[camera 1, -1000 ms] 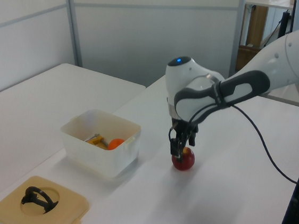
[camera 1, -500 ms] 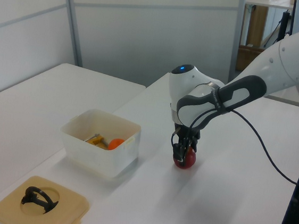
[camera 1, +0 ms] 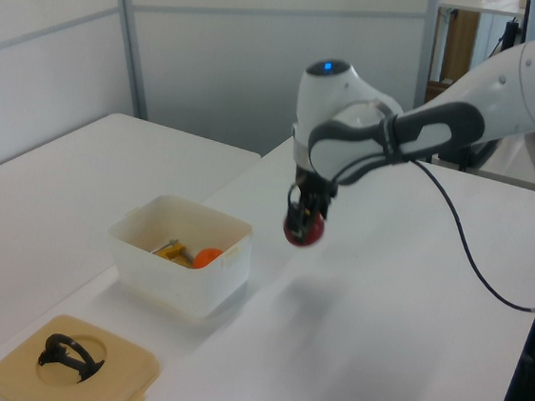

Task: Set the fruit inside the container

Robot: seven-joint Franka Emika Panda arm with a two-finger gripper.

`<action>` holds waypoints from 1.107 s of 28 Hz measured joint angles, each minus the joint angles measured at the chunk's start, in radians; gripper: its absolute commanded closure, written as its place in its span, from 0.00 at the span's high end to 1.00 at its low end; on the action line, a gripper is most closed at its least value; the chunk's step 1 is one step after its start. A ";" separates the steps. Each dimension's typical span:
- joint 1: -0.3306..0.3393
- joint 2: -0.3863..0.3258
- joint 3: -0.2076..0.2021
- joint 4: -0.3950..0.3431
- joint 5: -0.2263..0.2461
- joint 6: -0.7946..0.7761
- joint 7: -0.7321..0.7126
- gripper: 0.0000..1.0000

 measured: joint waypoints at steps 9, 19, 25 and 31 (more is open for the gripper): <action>0.056 0.004 0.003 0.103 0.000 0.074 0.006 0.23; 0.111 0.118 0.004 0.103 -0.015 0.380 0.138 0.35; 0.116 0.153 0.004 0.104 -0.024 0.408 0.175 1.00; 0.128 0.152 0.004 0.108 -0.024 0.408 0.222 1.00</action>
